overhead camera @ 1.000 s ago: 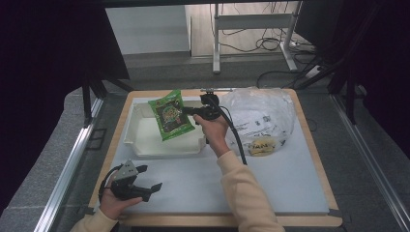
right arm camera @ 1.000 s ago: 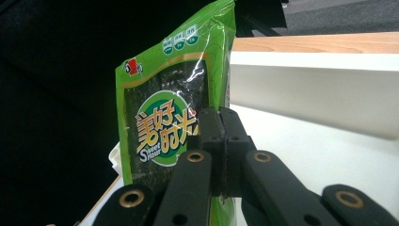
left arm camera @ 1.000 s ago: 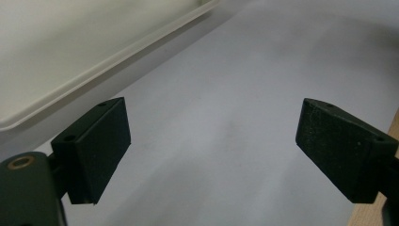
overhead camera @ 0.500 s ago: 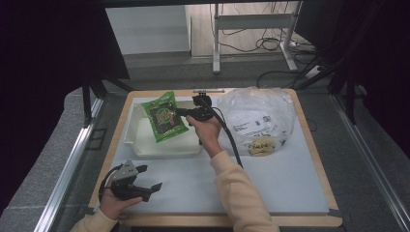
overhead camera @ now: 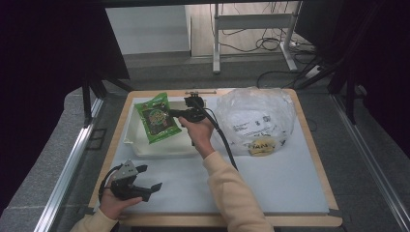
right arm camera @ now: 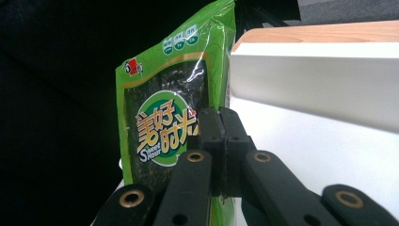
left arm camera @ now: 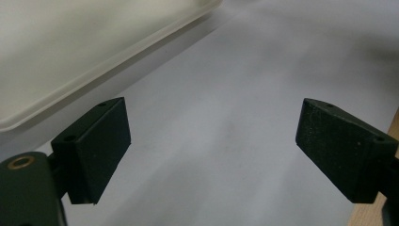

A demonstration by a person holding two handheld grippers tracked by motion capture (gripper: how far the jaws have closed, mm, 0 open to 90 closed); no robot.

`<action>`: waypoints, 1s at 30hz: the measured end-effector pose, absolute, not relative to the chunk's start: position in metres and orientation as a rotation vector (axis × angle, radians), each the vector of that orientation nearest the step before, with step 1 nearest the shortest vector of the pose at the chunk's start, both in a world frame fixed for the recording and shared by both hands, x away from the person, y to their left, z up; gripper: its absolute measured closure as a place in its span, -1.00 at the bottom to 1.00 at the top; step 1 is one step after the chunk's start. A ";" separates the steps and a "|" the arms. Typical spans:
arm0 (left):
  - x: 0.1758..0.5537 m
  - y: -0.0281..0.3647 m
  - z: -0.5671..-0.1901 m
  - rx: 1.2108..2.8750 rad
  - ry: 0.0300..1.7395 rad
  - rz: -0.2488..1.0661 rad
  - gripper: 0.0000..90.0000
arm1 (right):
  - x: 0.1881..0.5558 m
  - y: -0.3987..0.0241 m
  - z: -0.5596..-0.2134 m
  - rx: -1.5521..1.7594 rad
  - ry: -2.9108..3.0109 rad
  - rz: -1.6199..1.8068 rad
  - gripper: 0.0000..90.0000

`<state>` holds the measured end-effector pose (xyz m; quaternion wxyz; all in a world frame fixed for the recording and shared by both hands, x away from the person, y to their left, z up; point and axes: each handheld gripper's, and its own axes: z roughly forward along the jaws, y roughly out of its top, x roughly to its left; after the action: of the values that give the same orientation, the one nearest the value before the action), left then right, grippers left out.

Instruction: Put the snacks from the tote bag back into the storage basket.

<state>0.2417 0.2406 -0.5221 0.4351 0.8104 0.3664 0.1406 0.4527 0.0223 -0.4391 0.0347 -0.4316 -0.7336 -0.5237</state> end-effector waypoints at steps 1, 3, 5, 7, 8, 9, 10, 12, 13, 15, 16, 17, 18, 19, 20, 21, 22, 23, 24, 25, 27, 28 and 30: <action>0.242 0.241 -0.522 2.017 0.911 0.350 -0.76 | 0.452 0.027 -0.440 -1.325 -2.261 -1.603 0.99; 0.242 0.241 -0.522 2.012 0.910 0.346 -0.76 | 0.452 0.032 -0.442 -1.323 -2.275 -1.598 0.99; 0.242 0.241 -0.522 2.012 0.909 0.346 -0.76 | 0.452 0.034 -0.443 -1.326 -2.276 -1.594 0.99; 0.242 0.241 -0.522 2.011 0.908 0.344 -0.76 | 0.452 0.038 -0.445 -1.328 -2.276 -1.587 0.99; 0.242 0.241 -0.522 2.011 0.907 0.344 -0.76 | 0.452 0.040 -0.447 -1.332 -2.275 -1.581 0.99; 0.242 0.241 -0.522 2.011 0.906 0.344 -0.76 | 0.453 0.042 -0.449 -1.334 -2.278 -1.578 0.99; 0.242 0.241 -0.522 2.011 0.905 0.343 -0.76 | 0.453 0.045 -0.451 -1.341 -2.279 -1.572 0.99; 0.241 0.241 -0.522 2.010 0.905 0.343 -0.76 | 0.454 0.048 -0.454 -1.353 -2.279 -1.564 0.99; 0.241 0.241 -0.522 2.008 0.905 0.341 -0.76 | 0.455 0.052 -0.457 -1.368 -2.271 -1.557 0.99; 0.241 0.241 -0.522 2.003 0.909 0.340 -0.76 | 0.455 0.053 -0.459 -1.373 -2.271 -1.554 0.99; 0.241 0.241 -0.522 2.004 0.908 0.339 -0.76 | 0.456 0.054 -0.460 -1.383 -2.269 -1.553 0.99; 0.241 0.241 -0.522 2.004 0.908 0.338 -0.76 | 0.456 0.055 -0.461 -1.392 -2.272 -1.551 0.99; 0.241 0.241 -0.522 2.004 0.907 0.338 -0.76 | 0.457 0.056 -0.462 -1.400 -2.276 -1.549 0.99; 0.241 0.240 -0.522 2.004 0.907 0.337 -0.76 | 0.459 0.057 -0.464 -1.425 -2.275 -1.547 0.99; 0.241 0.240 -0.522 2.004 0.907 0.337 -0.76 | 0.459 0.057 -0.464 -1.425 -2.275 -1.547 0.99; 0.241 0.241 -0.522 2.004 0.906 0.337 -0.76 | 0.460 0.057 -0.465 -1.438 -2.274 -1.544 0.99; 0.241 0.241 -0.522 2.006 0.904 0.337 -0.76 | 0.460 0.058 -0.467 -1.453 -2.270 -1.542 0.99; 0.241 0.241 -0.522 2.006 0.904 0.336 -0.76 | 0.462 0.059 -0.469 -1.474 -2.270 -1.542 0.99; 0.241 0.241 -0.522 2.005 0.904 0.336 -0.76 | 0.462 0.061 -0.471 -1.488 -2.265 -1.540 0.99; 0.241 0.241 -0.522 2.005 0.903 0.336 -0.76 | 0.463 0.063 -0.474 -1.503 -2.264 -1.533 0.99; 0.241 0.241 -0.522 2.005 0.903 0.335 -0.76 | 0.464 0.064 -0.477 -1.506 -2.269 -1.526 0.99; 0.241 0.241 -0.522 2.006 0.902 0.334 -0.76 | 0.465 0.066 -0.479 -1.513 -2.274 -1.517 0.99; 0.241 0.241 -0.522 2.006 0.902 0.335 -0.76 | 0.465 0.069 -0.484 -1.527 -2.290 -1.505 0.99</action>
<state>0.2413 0.2410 -0.5218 0.4427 0.8085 0.3635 0.1349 0.4650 0.0694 -0.4840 0.0020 -0.4868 -0.7300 -0.4797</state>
